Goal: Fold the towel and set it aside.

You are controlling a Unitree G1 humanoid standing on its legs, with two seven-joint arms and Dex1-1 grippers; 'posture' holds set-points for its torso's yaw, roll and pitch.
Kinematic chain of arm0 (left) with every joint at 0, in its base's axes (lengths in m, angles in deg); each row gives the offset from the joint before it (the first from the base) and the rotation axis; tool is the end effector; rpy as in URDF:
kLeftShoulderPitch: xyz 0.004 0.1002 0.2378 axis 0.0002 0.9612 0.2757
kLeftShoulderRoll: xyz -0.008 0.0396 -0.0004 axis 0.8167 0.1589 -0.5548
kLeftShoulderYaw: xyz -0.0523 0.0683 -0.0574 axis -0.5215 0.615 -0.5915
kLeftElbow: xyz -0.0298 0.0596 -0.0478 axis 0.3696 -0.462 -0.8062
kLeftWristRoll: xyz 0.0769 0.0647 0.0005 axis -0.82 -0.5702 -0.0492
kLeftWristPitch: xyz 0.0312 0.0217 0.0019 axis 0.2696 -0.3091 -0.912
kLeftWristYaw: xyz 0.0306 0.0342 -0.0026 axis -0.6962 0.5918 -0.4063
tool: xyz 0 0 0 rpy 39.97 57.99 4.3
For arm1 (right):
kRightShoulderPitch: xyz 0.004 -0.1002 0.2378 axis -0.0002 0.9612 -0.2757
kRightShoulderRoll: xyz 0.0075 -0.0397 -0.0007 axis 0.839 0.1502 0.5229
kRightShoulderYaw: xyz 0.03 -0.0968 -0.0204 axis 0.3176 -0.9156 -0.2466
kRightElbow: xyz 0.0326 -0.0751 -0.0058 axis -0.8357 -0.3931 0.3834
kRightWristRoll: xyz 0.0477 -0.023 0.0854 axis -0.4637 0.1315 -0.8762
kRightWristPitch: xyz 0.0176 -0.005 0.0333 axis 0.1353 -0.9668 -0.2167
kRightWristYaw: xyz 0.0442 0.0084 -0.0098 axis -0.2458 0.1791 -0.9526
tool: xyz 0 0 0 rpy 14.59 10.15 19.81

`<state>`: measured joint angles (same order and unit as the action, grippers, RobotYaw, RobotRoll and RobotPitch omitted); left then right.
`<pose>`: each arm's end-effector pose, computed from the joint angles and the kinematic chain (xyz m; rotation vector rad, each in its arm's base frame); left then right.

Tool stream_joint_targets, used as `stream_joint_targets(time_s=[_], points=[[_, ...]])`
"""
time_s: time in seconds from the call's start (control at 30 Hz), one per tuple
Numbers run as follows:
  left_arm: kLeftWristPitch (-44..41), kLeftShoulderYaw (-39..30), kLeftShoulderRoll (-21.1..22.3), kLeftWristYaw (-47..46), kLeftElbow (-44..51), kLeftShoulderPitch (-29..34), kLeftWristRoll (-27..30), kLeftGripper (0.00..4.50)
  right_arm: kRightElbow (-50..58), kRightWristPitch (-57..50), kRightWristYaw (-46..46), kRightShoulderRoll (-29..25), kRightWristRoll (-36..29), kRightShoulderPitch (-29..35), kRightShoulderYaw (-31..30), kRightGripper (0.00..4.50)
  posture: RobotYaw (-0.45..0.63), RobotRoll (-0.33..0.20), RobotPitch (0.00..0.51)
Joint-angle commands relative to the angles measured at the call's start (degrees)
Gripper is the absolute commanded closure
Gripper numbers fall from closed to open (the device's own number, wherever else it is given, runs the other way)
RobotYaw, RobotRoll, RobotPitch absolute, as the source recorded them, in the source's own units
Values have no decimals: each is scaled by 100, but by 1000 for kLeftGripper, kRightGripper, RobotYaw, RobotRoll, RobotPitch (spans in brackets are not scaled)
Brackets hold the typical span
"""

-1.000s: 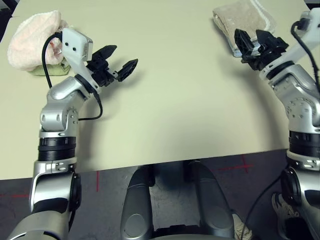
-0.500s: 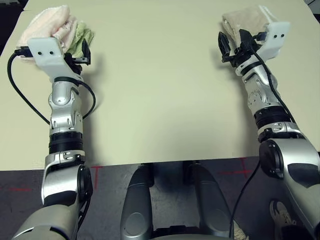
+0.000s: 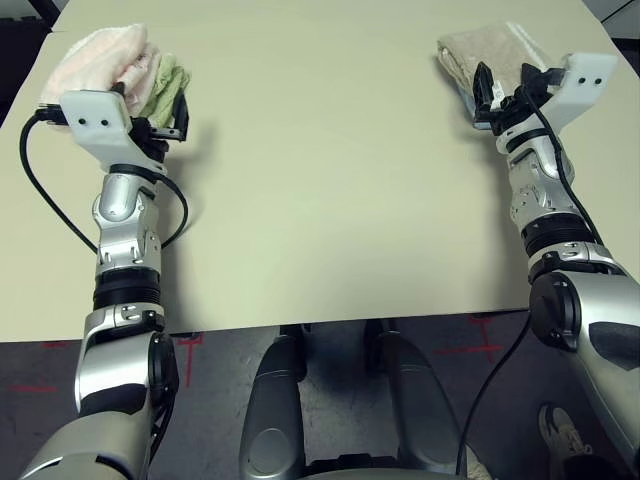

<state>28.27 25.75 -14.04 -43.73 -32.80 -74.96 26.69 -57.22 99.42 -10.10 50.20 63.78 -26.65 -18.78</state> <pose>0.3024 0.2709 0.1903 0.1639 -0.5506 -0.0850 0.3565 -0.2234 0.1859 0.0704 -0.4688 0.1064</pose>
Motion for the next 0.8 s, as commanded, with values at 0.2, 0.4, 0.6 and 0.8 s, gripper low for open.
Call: stream_joint_targets(time_s=[0.2, 0.4, 0.6, 0.8], points=[[-274, -233, 123, -198, 304, 586, 19, 0, 489, -211, -169, -1, -99, 433, 127, 53, -34, 0, 253], [-194, -317, 66, -681, 265, 730, -200, 0, 554, -343, -125, -21, -38, 488, 174, 53, -38, 0, 252], [-249, -311, 126, -958, 193, 702, -337, 0, 507, -622, 77, -102, 97, 466, 133, 53, -35, 0, 253], [-379, -403, 233, -1172, 64, 791, -406, 0, 595, -716, -21, -134, 125, 612, 126, 53, -37, 0, 252]])
